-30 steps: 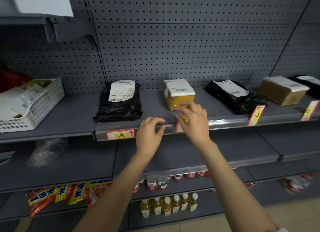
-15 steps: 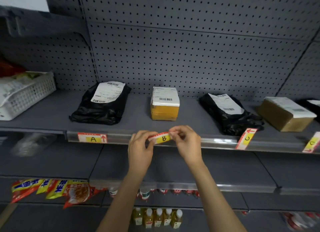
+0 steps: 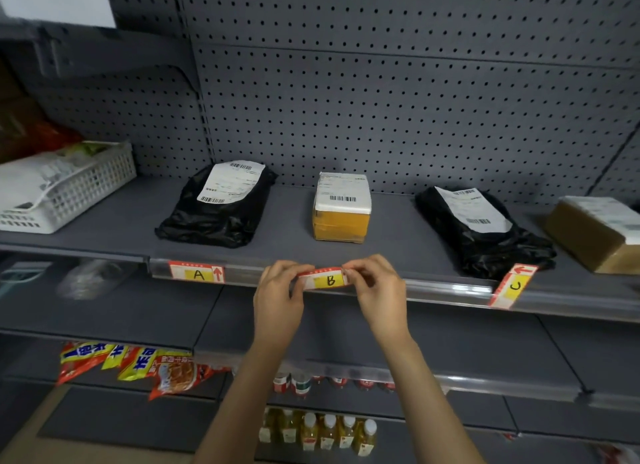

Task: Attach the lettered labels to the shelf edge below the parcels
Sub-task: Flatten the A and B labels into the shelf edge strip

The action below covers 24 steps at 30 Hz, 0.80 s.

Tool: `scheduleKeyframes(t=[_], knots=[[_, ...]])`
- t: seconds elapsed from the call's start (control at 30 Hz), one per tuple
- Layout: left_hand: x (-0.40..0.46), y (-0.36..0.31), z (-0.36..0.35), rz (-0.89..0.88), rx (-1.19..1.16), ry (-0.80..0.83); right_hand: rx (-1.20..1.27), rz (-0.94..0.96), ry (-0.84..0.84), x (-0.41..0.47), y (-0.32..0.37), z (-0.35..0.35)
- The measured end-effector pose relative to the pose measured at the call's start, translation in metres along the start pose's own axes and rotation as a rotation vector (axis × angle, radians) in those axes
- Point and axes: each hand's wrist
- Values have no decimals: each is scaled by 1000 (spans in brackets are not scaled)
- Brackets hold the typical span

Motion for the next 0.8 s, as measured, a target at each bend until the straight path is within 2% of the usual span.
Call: scheduleKeyframes(t=[0.2,0.43,0.6,0.7,0.8], knots=[[-1,8,6,-78,-37,85,-84,29,-95,-13,-11,1],[0,2,5,-43,-80,35,-139,59,-114,-19,-14,2],[1,-11,5,-26,-48,-11,-181,72,-42,-21,-13,18],[2,-30,0,-54,-60,-59,-145,47,-132,-22,-18,43],[6,-56,-21,-109,-126,-10,-176,47,-284,-18,-30,78]])
Point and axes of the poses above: each hand's wrist, its own x-axis towards the middle knuckle, its own z-axis out of the back of the hand, y = z × x, and after that the axes turned 10 degrees about -z, right-handed
